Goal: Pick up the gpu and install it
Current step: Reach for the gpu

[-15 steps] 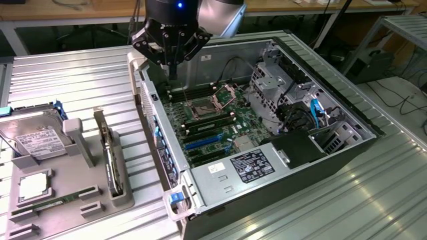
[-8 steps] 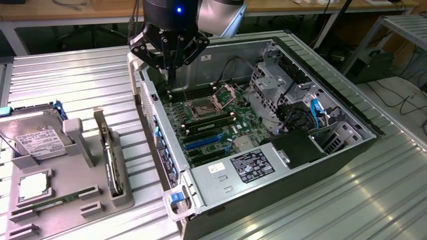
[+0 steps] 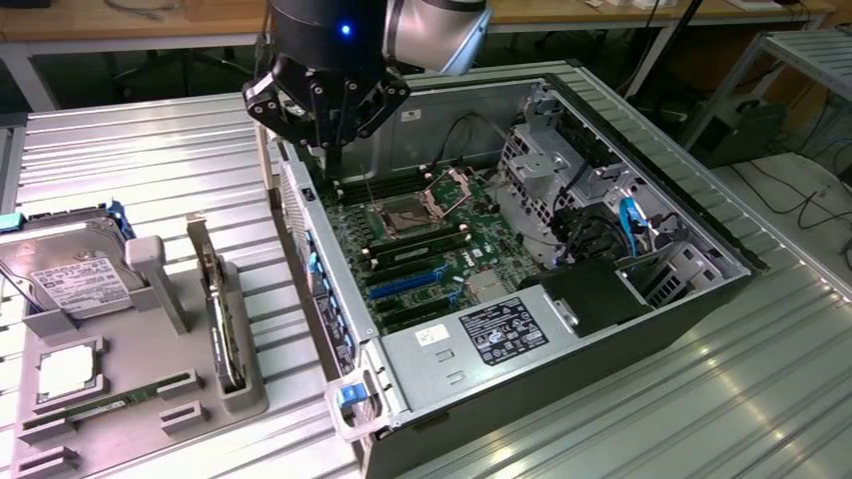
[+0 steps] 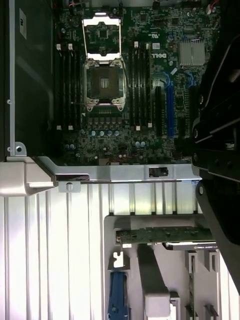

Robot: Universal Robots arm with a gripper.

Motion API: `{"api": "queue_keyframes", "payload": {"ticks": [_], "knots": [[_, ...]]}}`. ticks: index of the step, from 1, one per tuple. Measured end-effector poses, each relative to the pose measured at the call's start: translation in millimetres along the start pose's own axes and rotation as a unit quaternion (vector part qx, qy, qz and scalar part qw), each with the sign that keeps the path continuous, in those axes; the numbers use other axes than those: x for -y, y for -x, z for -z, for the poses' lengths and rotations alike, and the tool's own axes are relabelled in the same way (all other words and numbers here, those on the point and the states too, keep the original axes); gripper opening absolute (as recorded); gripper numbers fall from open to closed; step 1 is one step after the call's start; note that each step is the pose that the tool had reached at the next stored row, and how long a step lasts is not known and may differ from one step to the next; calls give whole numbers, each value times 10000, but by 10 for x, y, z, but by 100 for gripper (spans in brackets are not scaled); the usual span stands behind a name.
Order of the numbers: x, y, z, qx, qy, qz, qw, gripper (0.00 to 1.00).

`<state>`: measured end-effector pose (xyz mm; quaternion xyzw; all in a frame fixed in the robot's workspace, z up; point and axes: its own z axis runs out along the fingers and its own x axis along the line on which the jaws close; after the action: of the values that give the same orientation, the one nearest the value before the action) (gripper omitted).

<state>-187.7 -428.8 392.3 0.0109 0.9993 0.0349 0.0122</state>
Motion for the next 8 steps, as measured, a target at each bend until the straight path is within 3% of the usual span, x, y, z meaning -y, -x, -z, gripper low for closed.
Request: {"api": "queue_keyframes", "payload": {"ticks": [8], "knots": [[125,-92,11,-1,40,4,10000,11]]}}
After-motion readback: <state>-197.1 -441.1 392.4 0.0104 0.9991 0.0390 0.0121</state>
